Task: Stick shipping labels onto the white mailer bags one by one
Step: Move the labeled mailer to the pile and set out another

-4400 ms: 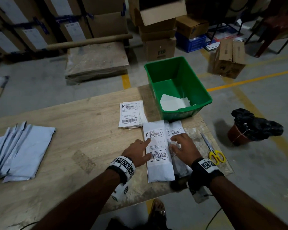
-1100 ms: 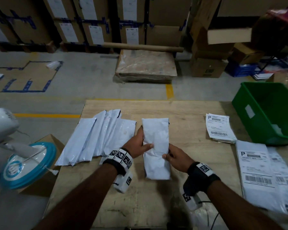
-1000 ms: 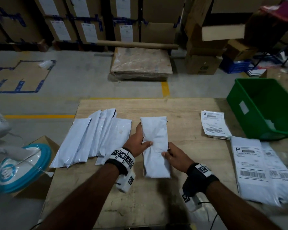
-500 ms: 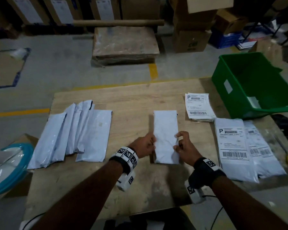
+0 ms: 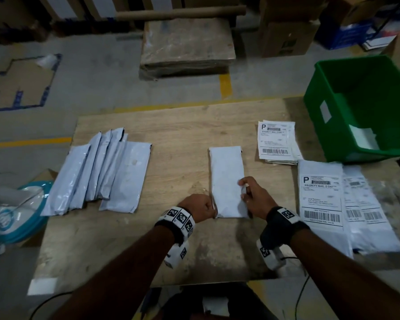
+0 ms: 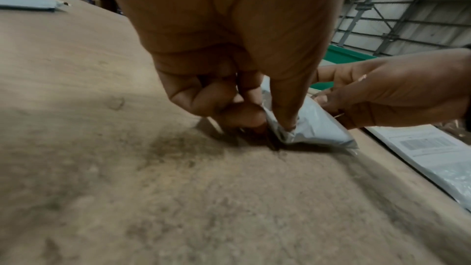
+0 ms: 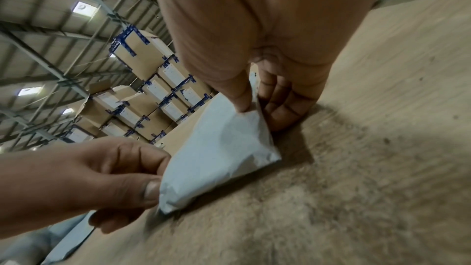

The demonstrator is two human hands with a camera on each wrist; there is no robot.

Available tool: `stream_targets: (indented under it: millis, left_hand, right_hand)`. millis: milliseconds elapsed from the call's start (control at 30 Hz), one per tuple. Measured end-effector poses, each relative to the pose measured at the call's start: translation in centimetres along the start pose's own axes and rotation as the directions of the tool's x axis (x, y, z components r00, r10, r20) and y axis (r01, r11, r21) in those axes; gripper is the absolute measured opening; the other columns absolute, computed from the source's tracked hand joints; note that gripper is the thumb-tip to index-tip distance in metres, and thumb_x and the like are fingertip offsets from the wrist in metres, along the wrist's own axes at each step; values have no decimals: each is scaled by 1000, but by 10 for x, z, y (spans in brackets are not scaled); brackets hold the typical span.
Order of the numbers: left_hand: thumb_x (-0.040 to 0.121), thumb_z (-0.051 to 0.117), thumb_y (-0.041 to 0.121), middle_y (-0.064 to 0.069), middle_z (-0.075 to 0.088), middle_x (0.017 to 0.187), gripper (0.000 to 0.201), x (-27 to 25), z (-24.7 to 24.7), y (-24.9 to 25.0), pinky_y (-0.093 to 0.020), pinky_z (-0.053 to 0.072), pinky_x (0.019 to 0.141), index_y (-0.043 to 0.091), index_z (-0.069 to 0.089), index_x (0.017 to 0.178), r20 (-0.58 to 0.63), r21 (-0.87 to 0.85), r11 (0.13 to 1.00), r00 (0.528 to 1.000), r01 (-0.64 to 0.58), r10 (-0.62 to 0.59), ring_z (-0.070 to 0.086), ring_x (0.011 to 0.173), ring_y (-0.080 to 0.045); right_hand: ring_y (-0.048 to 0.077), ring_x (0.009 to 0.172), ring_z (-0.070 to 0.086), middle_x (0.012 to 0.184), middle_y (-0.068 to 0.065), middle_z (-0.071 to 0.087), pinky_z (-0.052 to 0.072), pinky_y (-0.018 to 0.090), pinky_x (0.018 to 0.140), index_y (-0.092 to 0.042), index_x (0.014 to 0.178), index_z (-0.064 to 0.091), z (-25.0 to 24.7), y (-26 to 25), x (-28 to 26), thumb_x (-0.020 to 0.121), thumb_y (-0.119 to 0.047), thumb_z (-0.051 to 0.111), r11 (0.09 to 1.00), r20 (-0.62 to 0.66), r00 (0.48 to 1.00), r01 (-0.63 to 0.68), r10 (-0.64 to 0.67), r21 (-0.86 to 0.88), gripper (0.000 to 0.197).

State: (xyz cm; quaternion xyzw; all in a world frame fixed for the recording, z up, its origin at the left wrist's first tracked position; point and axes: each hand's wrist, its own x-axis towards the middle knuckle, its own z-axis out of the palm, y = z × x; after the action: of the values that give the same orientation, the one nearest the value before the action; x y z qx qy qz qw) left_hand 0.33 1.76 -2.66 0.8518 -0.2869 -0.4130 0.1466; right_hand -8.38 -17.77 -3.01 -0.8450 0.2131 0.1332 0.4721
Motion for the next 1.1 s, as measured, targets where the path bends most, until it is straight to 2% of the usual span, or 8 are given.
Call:
stream_targets:
  millis: [167, 267, 433, 600, 733, 833, 967, 1100]
  left_hand:
    - [87, 61, 27, -14, 68, 93, 17, 5, 5, 2, -27, 40, 67, 15, 59, 76, -63, 10, 999, 997, 34, -33, 63, 88, -28]
    - [90, 59, 33, -15, 67, 95, 23, 6, 9, 5, -26, 37, 67, 13, 58, 79, -44, 20, 998, 997, 60, -59, 63, 89, -28]
    - [91, 55, 48, -15, 65, 99, 36, 4, 8, -1, -32, 44, 76, 13, 54, 83, -3, 47, 993, 994, 110, -110, 61, 94, -29]
    - [89, 53, 23, -8, 56, 83, 26, 0, 1, -12, -28, 40, 67, 20, 42, 66, -18, 83, 989, 992, 126, -125, 60, 87, -28]
    - [90, 47, 23, -10, 62, 99, 14, -3, -10, -8, -35, 49, 76, 12, 56, 90, -224, 52, 992, 970, 112, -98, 59, 89, -28]
    - [87, 55, 24, -4, 55, 107, 15, 1, -20, 7, -36, 46, 85, 20, 55, 102, -384, 67, 997, 921, -35, 58, 54, 101, -25]
    - [87, 61, 32, -6, 37, 145, 54, 18, -24, 27, -40, 34, 105, 20, 44, 137, -269, 354, 923, 930, -149, 253, 34, 132, -26]
    - [88, 59, 44, -8, 17, 158, 72, 30, -20, 25, -46, 31, 109, 18, 27, 147, -125, 561, 822, 971, -102, 206, 21, 141, -28]
  right_hand:
    - [23, 78, 58, 99, 7, 56, 46, 29, 62, -26, 121, 36, -1, -1, -2, 89, -17, 62, 999, 94, 995, -8, 11, -33, 43]
    - [22, 61, 56, 87, 10, 52, 44, 23, 42, -24, 122, 31, -2, 1, -3, 91, -10, 57, 997, 139, 988, -55, 62, -55, 43]
    - [18, 55, 53, 78, 8, 51, 44, 22, 44, -21, 122, 31, -3, 0, 1, 90, -1, 54, 993, 178, 983, -34, 53, -111, 44]
    - [11, 65, 50, 80, 0, 47, 36, 17, 52, -17, 127, 37, -4, 3, 6, 86, -1, 59, 972, 187, 982, 28, 17, -235, 50]
    - [22, 84, 52, 103, 6, 43, 44, 25, 70, -18, 116, 50, -7, 0, 7, 83, -8, 64, 957, 57, 997, 64, -50, -283, 37]
    - [26, 95, 52, 104, 6, 45, 44, 32, 83, -15, 106, 58, -6, -8, 11, 84, -18, 66, 931, 19, 990, 135, -136, -340, 23]
    - [29, 107, 46, 118, 9, 46, 46, 38, 86, -22, 122, 52, 1, -17, 13, 79, -31, 68, 809, 162, 975, 217, -152, -547, 46]
    - [32, 111, 44, 123, 9, 43, 44, 41, 84, -21, 127, 47, 5, -14, 7, 81, -31, 60, 676, 231, 957, 287, -174, -678, 48]
